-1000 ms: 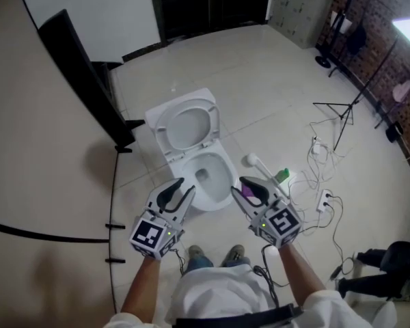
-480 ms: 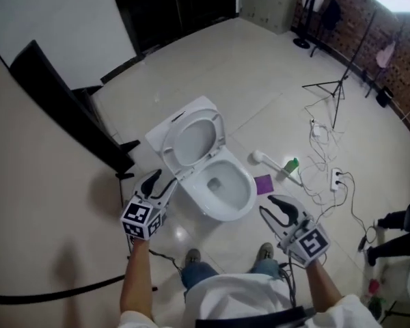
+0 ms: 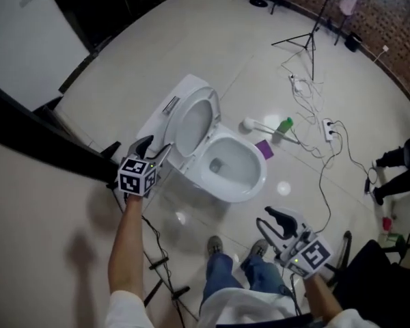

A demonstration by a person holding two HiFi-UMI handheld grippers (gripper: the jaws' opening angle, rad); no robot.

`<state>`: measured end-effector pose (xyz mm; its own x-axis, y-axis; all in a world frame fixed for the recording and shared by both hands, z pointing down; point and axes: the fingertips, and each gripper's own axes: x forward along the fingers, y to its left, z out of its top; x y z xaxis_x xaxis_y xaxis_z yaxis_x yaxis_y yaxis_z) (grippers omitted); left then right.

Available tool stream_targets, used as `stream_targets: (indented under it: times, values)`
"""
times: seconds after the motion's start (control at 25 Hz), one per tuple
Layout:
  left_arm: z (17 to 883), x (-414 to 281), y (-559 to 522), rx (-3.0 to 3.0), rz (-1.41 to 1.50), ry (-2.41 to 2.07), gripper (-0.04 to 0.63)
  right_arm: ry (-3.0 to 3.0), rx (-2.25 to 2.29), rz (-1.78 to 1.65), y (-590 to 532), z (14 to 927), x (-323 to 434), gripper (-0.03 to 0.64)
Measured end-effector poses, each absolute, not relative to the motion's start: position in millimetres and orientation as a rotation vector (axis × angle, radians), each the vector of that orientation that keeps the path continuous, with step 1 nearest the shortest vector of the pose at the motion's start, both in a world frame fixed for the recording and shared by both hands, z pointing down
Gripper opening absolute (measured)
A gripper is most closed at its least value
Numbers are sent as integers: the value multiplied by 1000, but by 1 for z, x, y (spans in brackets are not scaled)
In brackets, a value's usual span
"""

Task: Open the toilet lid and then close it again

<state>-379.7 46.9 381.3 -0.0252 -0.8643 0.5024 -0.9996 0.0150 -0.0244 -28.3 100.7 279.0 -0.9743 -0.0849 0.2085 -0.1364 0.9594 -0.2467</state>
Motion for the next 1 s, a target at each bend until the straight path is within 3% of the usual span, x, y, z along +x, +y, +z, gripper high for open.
stream_targets:
  times: [0.36,0.44,0.52,0.76,1.0]
  values:
    - [423,-395,-4,1895,603,-1835,246,-2882,275,401,89,318,3,129]
    - [423,-395,-6,1866,573,-1836,95,-2871,280,412,87,325,14,129]
    - [420,-381,-6,1874,597,-1844,94,-2873,294,421,85,330,24,129]
    - [434,-253,3,1959,898,-1863,97,-2879,292,466,84,347,55,129]
    - [525,-112,17,2018,1321,-1851,121,-2874,301,520,81,385,97,129]
